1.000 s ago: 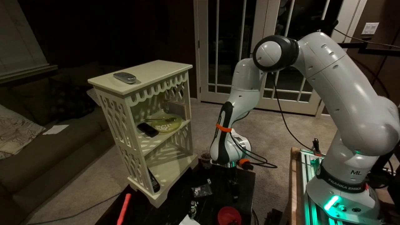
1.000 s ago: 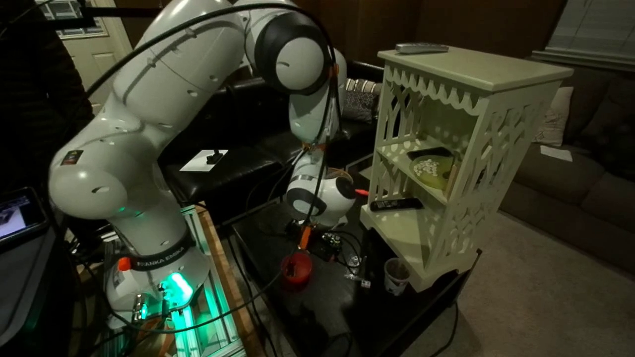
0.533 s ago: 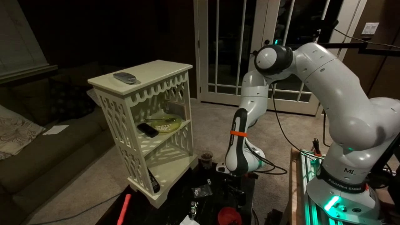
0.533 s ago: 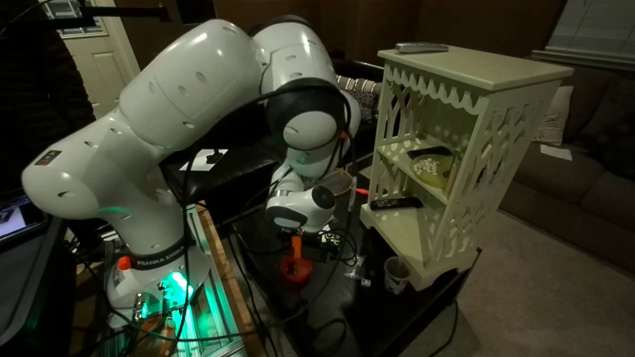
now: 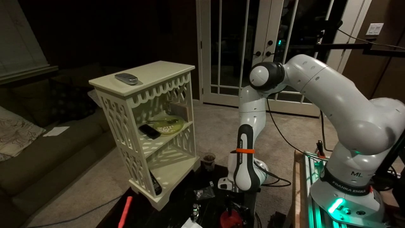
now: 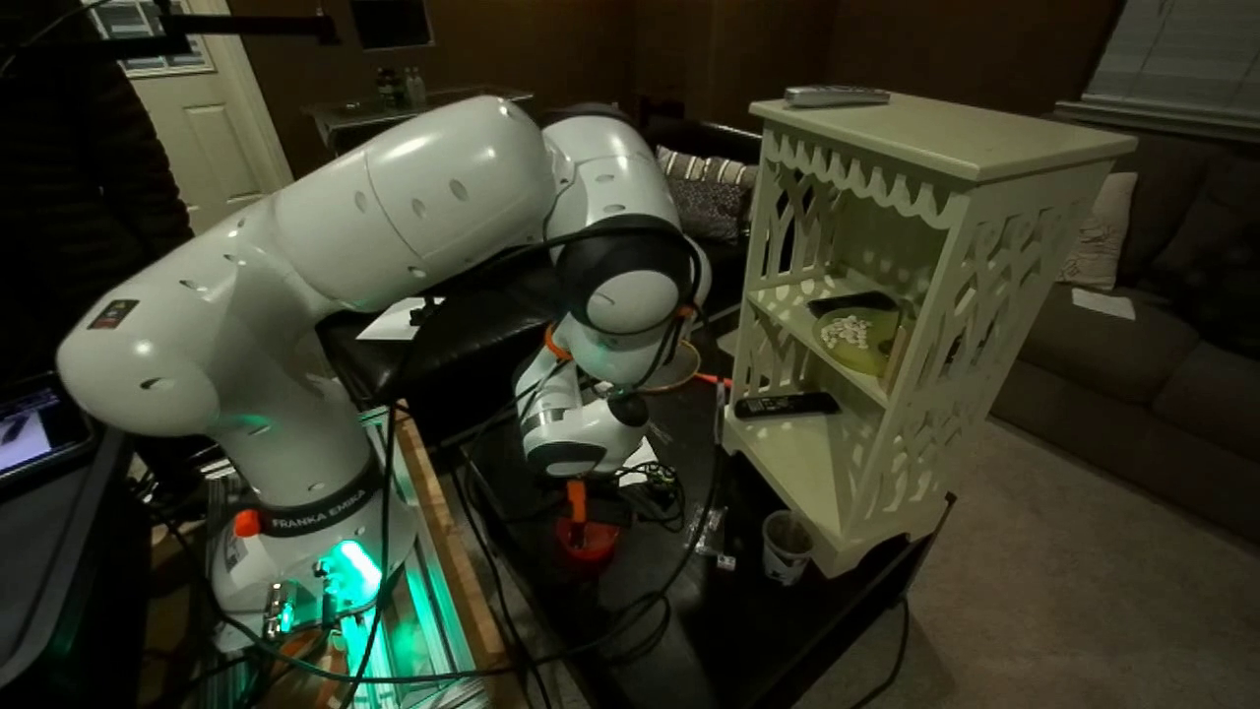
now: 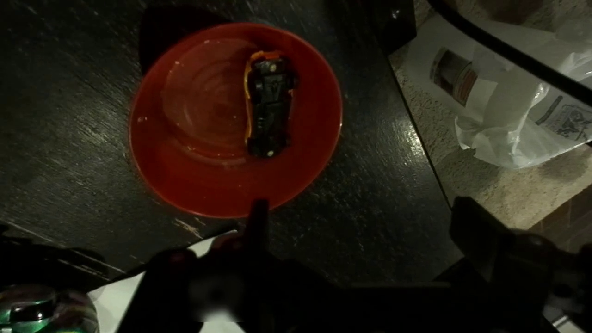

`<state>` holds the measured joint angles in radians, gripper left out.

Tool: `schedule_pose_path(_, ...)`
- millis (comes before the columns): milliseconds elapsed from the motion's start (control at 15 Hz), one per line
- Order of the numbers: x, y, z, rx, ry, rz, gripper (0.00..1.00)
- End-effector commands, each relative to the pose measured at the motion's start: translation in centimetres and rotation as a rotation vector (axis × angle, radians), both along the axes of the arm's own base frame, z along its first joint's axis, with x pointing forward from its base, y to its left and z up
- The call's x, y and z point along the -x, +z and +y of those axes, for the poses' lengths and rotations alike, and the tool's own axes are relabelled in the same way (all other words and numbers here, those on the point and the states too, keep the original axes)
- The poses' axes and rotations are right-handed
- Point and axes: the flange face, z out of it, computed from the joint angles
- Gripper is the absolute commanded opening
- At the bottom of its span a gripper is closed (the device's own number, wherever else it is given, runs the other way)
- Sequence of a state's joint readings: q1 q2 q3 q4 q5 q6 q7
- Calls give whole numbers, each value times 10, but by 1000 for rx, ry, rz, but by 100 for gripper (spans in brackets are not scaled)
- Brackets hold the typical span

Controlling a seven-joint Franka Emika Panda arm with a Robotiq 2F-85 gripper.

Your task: Move the toy car from the red plate to the yellow plate

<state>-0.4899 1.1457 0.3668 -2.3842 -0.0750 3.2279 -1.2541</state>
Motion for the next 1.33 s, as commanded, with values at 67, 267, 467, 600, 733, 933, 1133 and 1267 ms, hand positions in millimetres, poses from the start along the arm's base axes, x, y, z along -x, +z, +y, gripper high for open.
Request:
schedule_pose_path(67,-18,-21,10,39,-68,-12,100)
schedule_pose_path(267,-33,-31,4,81,-136,-7,74)
schedule_pose_path(467,-42,-39,-3,130,-175,15,59)
schedule_pose_path(600,-44,-43,-7,165,-191,34,65)
schedule_pose_path(733,-43,-46,-11,192,-189,55,74)
schedule_pose_path(933,-45,-55,-12,236,-178,115,74)
schedule_pose_path(1133,-55,-60,-10,244,-192,117,76)
schedule_pose_path(1267,-65,-60,-8,237,-212,96,77)
